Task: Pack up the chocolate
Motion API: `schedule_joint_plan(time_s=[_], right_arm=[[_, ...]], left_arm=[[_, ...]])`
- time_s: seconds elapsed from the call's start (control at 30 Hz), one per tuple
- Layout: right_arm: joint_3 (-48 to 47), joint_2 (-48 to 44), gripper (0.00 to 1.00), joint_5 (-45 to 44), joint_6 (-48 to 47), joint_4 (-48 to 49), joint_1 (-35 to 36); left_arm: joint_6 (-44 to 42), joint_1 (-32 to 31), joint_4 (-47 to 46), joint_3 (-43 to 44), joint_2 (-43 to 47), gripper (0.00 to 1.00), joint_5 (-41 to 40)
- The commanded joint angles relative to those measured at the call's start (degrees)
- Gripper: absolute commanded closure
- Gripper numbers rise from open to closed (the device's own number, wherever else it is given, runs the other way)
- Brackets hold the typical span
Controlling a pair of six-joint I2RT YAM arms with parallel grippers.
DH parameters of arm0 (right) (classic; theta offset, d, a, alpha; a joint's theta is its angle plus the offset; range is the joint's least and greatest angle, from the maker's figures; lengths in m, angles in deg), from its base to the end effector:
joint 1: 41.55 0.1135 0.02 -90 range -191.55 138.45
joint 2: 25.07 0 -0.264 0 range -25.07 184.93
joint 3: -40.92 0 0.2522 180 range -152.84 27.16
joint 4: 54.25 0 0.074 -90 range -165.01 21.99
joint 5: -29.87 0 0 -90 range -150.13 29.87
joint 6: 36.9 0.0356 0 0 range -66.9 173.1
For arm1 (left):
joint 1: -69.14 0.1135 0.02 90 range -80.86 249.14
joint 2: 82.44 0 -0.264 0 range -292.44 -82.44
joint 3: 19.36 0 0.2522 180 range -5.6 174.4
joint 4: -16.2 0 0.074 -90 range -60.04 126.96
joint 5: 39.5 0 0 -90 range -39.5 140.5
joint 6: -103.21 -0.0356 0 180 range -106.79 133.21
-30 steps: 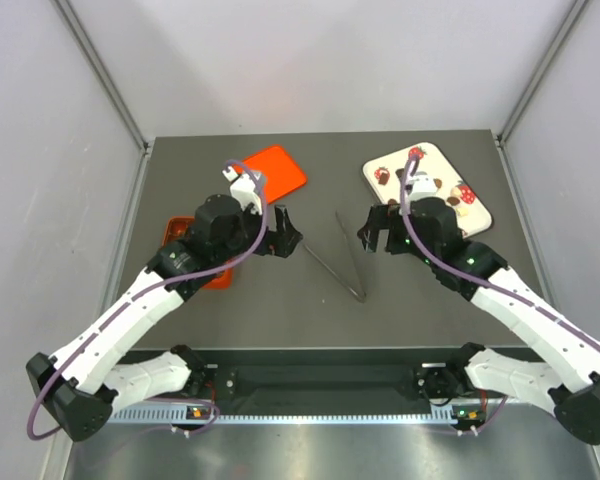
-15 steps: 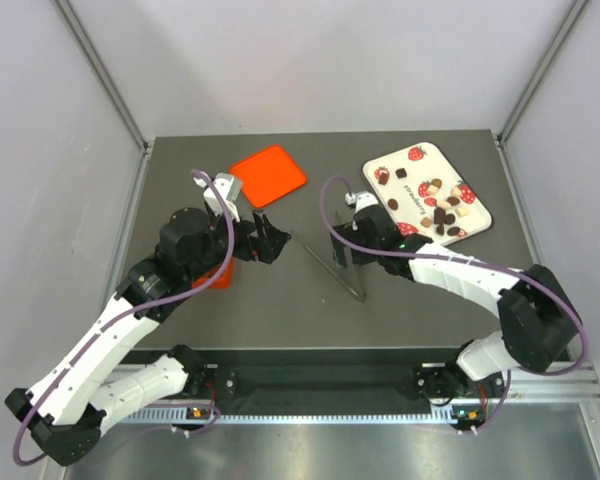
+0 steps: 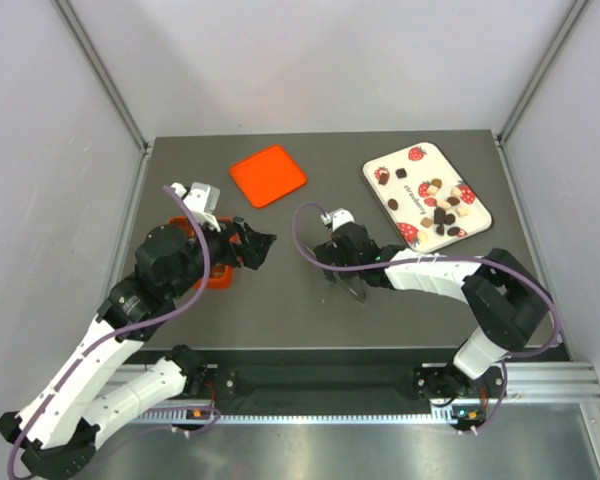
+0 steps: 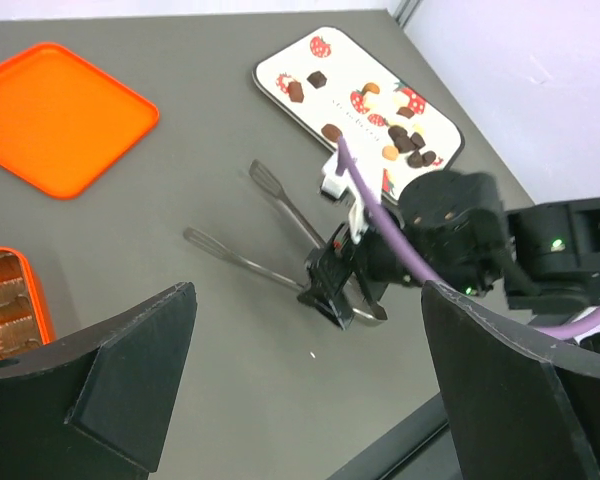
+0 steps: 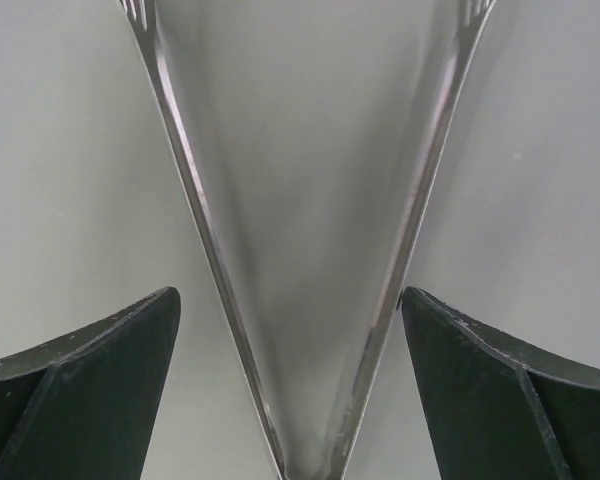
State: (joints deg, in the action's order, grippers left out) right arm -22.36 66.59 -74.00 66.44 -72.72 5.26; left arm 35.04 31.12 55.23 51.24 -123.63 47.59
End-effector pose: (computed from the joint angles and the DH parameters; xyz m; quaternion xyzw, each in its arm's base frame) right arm 0.2278 0.2302 0.1783 -0.2233 0.8968 0.0858 0.3722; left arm 0.1185 -0.0904 0.3929 0.0913 0.7584 -0.3050 0.5688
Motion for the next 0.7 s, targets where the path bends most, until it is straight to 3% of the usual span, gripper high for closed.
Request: schedule_joint_plan(time_s=[0.0, 0.67], right_arm=[[0.47, 1.33, 0.09, -1.86, -0.69, 3.74, 1.8], [1.88, 5.64, 0.18, -5.11, 1.77, 4.18, 3.91]], left_arm=[[-1.43, 0.05, -3.83, -0.33, 1.2, 0.01, -1.3], [-1.17, 0.14, -4.01, -0.59, 1.99, 0.02, -2.62]])
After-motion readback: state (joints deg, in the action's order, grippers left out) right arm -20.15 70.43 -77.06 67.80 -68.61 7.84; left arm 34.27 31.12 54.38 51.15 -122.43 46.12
